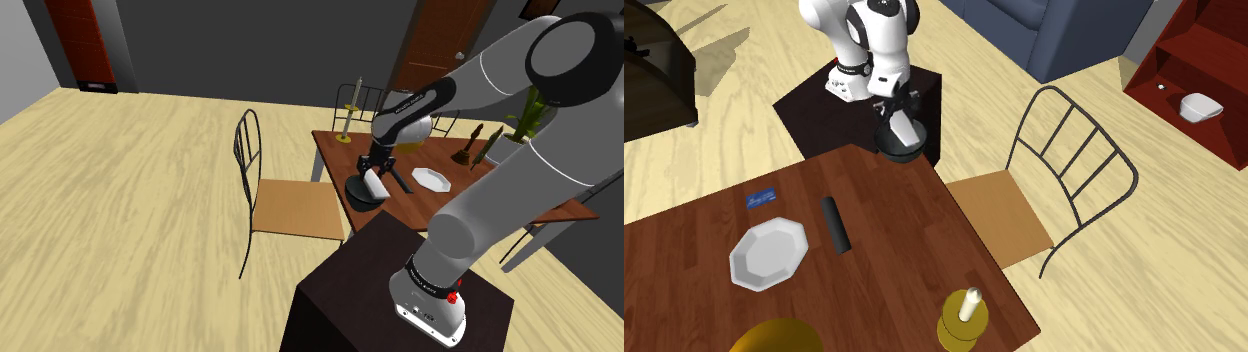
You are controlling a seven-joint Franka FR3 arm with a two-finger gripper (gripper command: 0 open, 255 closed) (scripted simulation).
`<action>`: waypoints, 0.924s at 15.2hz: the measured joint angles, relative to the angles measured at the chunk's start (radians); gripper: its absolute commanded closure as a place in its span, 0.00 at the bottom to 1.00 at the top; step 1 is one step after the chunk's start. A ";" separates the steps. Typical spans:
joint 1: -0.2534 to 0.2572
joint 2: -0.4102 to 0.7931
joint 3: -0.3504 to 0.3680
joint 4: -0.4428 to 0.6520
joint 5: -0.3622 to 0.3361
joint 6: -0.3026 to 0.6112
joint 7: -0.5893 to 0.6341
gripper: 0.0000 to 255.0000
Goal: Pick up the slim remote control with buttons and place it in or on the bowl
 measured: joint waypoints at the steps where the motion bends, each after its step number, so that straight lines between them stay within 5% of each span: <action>1: 0.002 0.012 -0.001 -0.003 0.004 0.015 -0.002 1.00; 13: 0.017 0.118 -0.013 -0.021 0.048 0.136 -0.035 1.00; 14: 0.017 0.118 -0.013 -0.021 0.048 0.136 -0.035 0.00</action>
